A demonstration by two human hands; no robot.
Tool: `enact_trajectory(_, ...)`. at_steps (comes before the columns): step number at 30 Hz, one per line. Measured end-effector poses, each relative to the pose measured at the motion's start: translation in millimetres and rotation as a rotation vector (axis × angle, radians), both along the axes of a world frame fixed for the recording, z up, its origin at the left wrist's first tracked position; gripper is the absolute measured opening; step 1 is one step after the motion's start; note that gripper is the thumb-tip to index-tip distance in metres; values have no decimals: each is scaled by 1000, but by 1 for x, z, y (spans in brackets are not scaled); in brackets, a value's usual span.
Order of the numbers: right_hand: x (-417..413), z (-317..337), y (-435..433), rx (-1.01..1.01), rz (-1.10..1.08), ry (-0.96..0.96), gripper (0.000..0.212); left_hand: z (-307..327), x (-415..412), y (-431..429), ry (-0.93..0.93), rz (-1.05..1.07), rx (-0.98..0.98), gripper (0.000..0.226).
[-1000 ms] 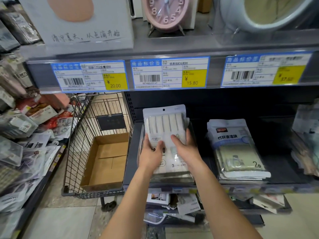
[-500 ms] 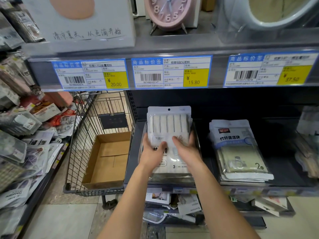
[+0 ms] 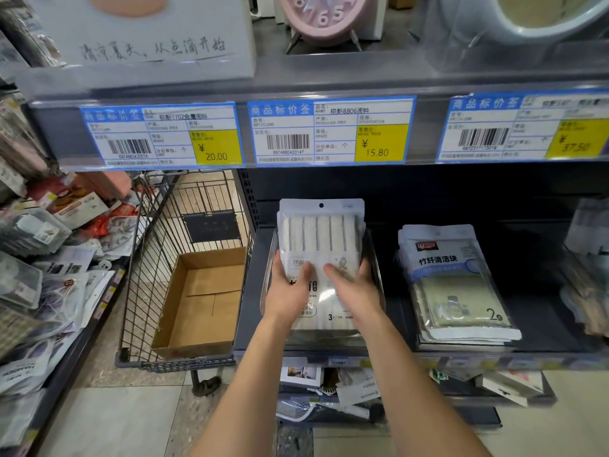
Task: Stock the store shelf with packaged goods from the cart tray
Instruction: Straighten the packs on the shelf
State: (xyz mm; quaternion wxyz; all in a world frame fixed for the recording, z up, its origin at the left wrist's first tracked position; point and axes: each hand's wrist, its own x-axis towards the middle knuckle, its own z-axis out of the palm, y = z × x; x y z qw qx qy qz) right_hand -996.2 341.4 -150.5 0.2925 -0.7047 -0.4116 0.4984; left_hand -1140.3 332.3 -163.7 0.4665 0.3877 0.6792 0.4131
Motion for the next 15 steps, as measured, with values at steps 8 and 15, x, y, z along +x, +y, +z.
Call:
enact_trajectory(8,0,-4,1,15,-52,118,105,6,2,-3,1,-11,31,78)
enact_trajectory(15,-4,-4,-5,68,-85,122,94,4,5,-7,4,29,109,67)
